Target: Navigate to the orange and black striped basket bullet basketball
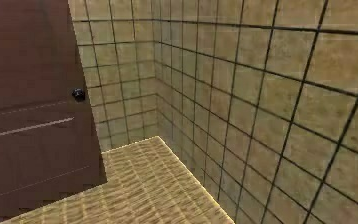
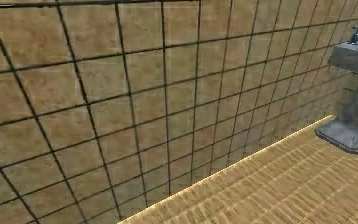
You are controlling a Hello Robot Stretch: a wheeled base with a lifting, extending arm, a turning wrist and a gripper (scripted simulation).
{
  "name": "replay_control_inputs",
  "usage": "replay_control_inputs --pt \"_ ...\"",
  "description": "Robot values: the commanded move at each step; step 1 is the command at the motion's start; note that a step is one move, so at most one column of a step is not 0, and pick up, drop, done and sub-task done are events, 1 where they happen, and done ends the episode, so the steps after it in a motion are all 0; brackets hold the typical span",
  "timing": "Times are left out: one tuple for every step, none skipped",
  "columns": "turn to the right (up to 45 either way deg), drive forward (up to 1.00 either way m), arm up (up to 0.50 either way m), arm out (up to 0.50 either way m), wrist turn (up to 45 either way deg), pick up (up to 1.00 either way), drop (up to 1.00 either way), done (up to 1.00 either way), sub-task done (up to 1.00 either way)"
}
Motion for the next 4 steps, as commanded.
replay_control_inputs --pt "-45.0 0.0 0.0 0.0 0.0 0.0 0.0 0.0 0.0" --pt "0.0 0.7 0.0 0.0 0.0 0.0 0.0 0.0 0.0" --pt "-27.0 0.0 0.0 0.0 0.0 0.0 0.0 0.0 0.0" --pt "0.0 0.55 0.0 0.0 0.0 0.0 0.0 0.0 0.0"
